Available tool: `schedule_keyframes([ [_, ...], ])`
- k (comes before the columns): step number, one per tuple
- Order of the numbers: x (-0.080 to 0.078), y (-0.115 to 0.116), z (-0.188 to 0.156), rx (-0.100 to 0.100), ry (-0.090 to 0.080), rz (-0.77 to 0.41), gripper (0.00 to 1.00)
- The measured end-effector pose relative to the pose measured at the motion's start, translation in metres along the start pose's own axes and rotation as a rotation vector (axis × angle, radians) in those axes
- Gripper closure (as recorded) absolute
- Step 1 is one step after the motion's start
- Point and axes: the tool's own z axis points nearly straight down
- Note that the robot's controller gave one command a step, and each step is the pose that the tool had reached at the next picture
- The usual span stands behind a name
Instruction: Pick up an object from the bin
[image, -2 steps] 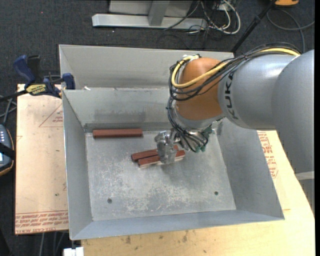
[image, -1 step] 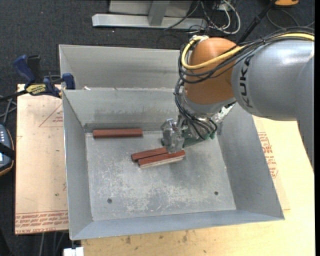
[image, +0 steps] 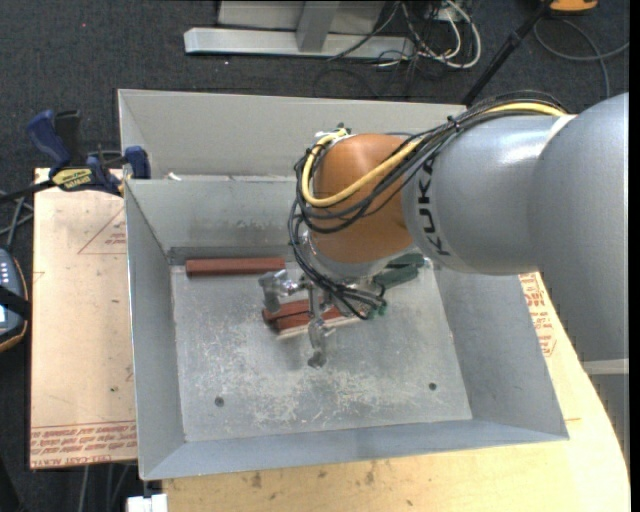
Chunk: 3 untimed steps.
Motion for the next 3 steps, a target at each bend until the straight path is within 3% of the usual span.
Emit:
schedule_keyframes([
  [1, -0.001, -0.002, -0.001, 0.002, -0.003, 0.001, 0.00],
  [2, 0.011, -0.100, 0.041, 0.006, -0.005, -0.177, 1.00],
  [3, 0.011, -0.099, 0.041, 0.004, -0.005, -0.177, 0.00],
])
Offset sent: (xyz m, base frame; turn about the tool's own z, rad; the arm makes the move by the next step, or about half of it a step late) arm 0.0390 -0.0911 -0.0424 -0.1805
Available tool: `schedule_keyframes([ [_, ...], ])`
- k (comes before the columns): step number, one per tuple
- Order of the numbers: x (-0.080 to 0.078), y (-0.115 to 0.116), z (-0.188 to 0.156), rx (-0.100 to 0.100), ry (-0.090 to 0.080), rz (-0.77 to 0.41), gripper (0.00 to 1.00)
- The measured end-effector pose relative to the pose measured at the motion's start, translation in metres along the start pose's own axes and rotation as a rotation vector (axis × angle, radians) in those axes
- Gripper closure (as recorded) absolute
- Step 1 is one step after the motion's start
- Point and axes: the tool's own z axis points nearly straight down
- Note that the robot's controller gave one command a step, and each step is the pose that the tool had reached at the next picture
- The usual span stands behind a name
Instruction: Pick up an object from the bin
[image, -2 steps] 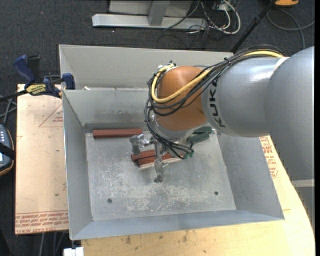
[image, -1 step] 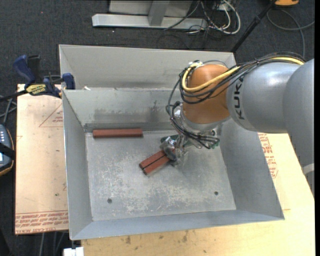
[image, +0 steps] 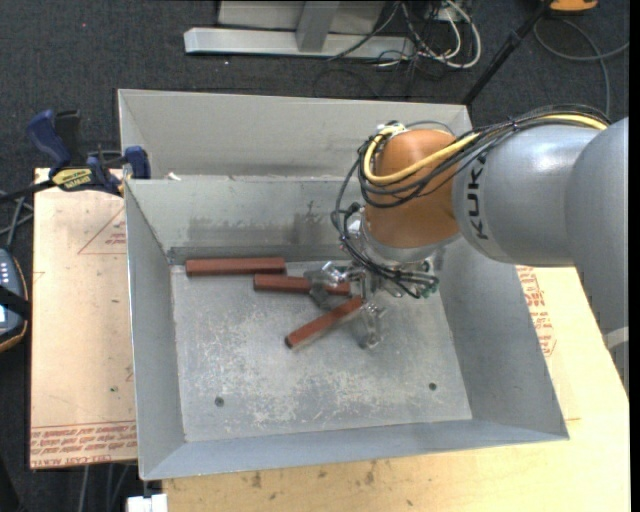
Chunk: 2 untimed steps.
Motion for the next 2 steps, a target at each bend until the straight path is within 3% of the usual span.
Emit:
schedule_keyframes([
  [1, 0.0000, 0.0000, 0.0000, 0.000, 0.000, 0.000, 1.00],
  [2, 0.0000, 0.0000, 0.0000, 0.000, 0.000, 0.000, 1.00],
])
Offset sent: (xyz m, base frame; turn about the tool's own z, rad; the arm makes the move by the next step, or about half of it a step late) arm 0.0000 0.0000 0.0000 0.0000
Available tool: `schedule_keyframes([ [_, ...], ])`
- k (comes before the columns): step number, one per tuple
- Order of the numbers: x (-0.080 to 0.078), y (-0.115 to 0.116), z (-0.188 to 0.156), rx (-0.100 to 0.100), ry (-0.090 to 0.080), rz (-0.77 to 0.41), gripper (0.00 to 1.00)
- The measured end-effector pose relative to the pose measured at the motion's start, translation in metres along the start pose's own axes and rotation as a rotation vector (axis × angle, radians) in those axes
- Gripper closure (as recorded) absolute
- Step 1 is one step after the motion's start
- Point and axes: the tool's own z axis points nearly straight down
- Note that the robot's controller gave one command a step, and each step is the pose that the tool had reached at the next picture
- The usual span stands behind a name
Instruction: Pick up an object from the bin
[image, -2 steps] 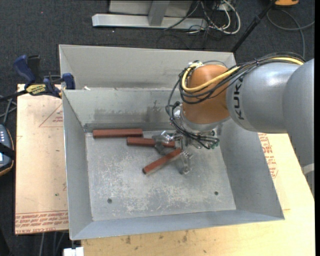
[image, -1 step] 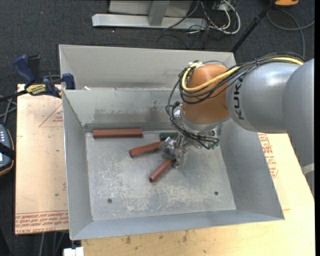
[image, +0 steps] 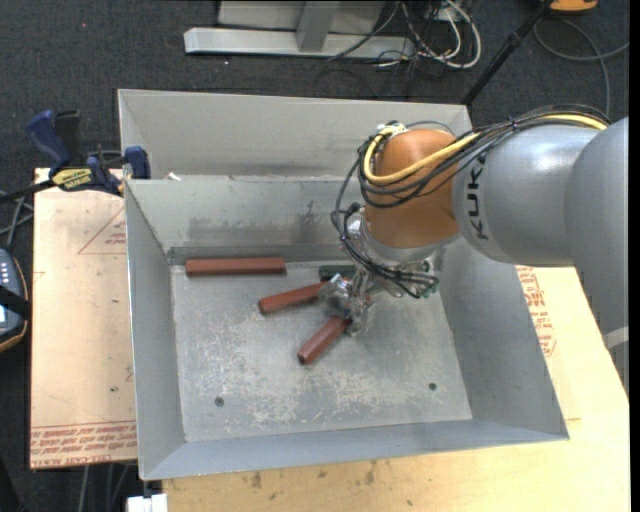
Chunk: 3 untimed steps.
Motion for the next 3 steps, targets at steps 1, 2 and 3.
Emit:
schedule_keyframes([
  [1, 0.001, 0.001, -0.005, -0.004, 0.005, -0.001, 1.00],
  [2, 0.007, -0.048, -0.025, 0.012, -0.014, 0.048, 1.00],
  [3, 0.028, -0.005, -0.183, 0.006, -0.005, 0.035, 1.00],
])
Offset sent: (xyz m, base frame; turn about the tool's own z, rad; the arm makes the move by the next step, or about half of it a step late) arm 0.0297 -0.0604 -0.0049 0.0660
